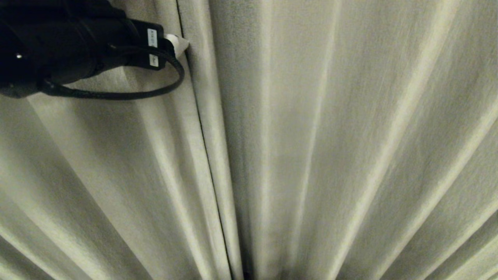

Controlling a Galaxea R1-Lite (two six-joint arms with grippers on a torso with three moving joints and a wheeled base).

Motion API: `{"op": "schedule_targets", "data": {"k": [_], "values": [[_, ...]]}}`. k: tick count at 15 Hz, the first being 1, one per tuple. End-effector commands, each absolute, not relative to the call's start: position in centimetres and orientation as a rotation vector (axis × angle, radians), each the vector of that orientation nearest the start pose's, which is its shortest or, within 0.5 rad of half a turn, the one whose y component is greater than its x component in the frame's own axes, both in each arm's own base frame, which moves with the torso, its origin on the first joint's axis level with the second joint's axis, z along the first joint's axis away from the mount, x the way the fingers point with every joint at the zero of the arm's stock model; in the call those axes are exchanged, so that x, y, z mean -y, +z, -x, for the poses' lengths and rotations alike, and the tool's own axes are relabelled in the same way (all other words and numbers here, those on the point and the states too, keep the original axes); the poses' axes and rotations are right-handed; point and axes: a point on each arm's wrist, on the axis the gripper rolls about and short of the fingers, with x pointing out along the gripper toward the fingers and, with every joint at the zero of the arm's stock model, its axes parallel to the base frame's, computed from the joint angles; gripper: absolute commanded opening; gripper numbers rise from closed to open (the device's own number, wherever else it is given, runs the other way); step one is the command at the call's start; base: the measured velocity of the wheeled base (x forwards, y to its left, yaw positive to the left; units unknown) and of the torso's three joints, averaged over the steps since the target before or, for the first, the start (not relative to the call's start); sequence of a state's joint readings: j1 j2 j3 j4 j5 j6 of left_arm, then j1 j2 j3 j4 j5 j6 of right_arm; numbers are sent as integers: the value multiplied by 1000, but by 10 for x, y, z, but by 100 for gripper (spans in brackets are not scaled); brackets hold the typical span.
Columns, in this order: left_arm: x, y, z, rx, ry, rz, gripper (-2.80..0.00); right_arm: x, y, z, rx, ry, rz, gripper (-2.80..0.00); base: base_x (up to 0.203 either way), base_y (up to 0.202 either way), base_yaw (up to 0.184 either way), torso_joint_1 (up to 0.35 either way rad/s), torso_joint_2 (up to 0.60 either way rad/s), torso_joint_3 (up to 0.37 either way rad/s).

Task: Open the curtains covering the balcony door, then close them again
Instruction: Pull the outer curtains open on both sides

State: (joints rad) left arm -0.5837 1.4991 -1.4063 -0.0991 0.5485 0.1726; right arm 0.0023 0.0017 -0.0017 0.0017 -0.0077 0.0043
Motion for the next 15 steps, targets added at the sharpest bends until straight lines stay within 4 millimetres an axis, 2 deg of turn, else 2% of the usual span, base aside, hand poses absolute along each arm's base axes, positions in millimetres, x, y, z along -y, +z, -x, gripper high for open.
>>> {"op": "schedule_targets", "data": {"k": [1,4,6,10,15], "values": [[118,362,-216,17,10,-161,0,0,76,23,-2,-6,-5,-280,0,0,0,0,0,0],[96,361,-223,11,54,-146,0,0,76,23,-2,-6,-5,-280,0,0,0,0,0,0],[90,359,-226,9,15,-116,0,0,76,23,-2,-5,-5,-280,0,0,0,0,0,0],[95,354,-232,-4,-53,-78,0,0,76,23,-2,-6,-6,-280,0,0,0,0,0,0],[104,353,-250,-12,-74,-75,0,0,76,23,-2,-6,-5,-280,0,0,0,0,0,0]]}}
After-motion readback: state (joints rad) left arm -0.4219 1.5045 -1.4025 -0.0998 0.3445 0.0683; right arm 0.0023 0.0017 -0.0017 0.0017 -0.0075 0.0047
